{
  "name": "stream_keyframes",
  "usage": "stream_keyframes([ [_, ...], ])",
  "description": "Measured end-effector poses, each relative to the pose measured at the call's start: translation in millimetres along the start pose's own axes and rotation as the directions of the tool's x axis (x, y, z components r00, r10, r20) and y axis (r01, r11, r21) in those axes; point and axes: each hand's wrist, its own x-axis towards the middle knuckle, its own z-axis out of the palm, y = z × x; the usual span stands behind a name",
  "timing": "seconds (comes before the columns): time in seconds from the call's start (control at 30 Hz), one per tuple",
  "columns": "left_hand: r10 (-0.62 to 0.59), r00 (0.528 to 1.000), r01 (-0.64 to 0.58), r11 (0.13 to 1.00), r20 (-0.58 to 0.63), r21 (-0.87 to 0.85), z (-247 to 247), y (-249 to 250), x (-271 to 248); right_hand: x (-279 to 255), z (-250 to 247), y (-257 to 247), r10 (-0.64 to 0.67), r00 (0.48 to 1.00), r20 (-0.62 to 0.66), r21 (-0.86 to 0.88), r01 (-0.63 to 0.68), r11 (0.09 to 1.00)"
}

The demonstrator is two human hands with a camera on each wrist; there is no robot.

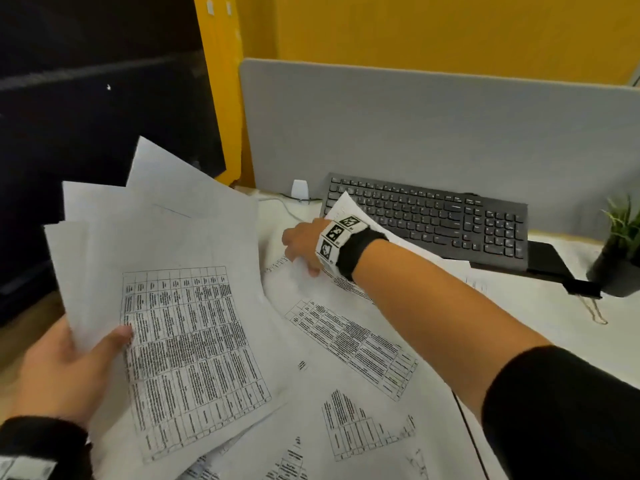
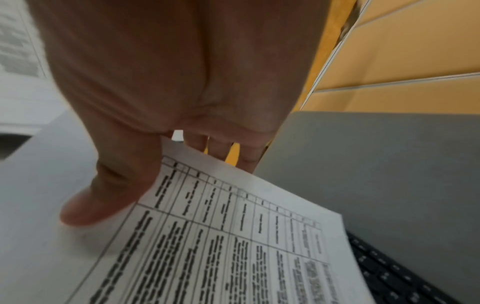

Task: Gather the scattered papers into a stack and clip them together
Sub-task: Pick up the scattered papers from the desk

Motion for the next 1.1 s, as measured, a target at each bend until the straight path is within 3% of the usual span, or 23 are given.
stream_keyframes([
  [0.1,-0.006,1.0,0.004,0.995,-0.01,-0.103,3,31,-20,16,6,-5,0.023,0.998,0.058,0.088,-0.028,0.996],
  [0.23,-0.101,0.995,0.098,0.986,-0.012,-0.133,-1,17,-15,13,15,-2,0.128,0.984,0.12,0.157,-0.146,0.977],
  [0.33,-0.095,0.995,0.094,0.989,-0.006,-0.118,2,13,-11,9,17,0,0.155,0.981,0.115,0.163,-0.172,0.971],
  [0.43,-0.12,0.992,0.115,0.985,-0.028,-0.127,6,15,-12,-1,22,4,0.192,0.979,0.062,0.292,-0.202,0.935],
  [0.57,-0.094,0.992,0.082,0.988,-0.086,-0.13,7,20,-20,-48,4,27,0.314,0.945,-0.092,0.407,-0.252,0.878],
  [0.8,-0.007,0.994,-0.004,0.995,-0.111,-0.101,11,39,-20,-198,-48,85,0.503,0.847,-0.175,0.397,-0.407,0.823],
  [0.87,0.059,0.992,-0.071,0.992,-0.112,-0.106,16,58,-25,-239,-67,76,0.499,0.844,-0.194,0.394,-0.399,0.828],
  [1.0,0.154,0.987,-0.16,0.967,-0.044,-0.2,36,107,-44,-281,-96,38,0.351,0.875,-0.332,0.404,-0.204,0.892],
  [1.1,0.219,0.972,-0.187,0.941,0.087,-0.281,60,131,-60,-272,-103,25,0.316,0.802,-0.507,0.327,-0.16,0.931],
])
